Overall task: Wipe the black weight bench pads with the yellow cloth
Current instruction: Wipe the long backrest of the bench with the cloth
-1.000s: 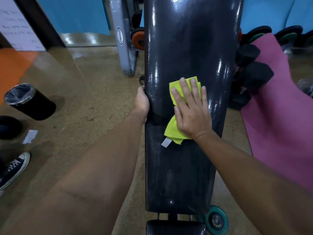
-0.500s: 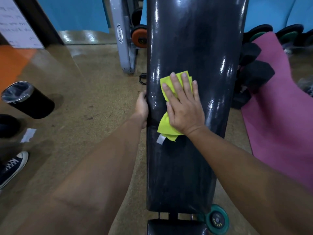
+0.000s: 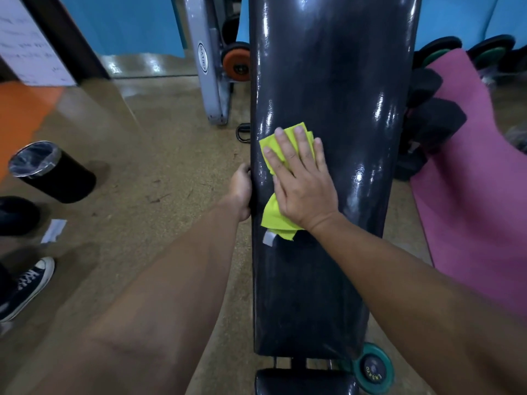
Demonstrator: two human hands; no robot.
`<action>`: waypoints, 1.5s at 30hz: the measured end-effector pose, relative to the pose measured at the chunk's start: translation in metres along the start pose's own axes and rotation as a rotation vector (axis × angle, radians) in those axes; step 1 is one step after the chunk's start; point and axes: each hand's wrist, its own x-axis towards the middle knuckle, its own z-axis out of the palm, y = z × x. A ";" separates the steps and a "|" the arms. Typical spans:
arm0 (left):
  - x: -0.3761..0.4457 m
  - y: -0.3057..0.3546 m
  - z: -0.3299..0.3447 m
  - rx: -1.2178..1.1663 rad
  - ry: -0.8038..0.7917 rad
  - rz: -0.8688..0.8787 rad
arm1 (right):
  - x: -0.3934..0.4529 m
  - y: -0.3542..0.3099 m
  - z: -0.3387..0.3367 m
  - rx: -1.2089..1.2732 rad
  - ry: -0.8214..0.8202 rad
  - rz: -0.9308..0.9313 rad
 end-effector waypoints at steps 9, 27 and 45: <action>-0.003 0.001 -0.004 0.047 0.012 -0.029 | -0.021 -0.014 0.008 -0.012 -0.075 -0.227; -0.008 -0.012 0.005 -0.037 0.050 -0.004 | -0.038 0.006 0.005 0.011 -0.002 -0.057; -0.008 -0.018 0.015 -0.079 0.111 0.064 | -0.050 0.045 -0.008 0.037 0.062 0.305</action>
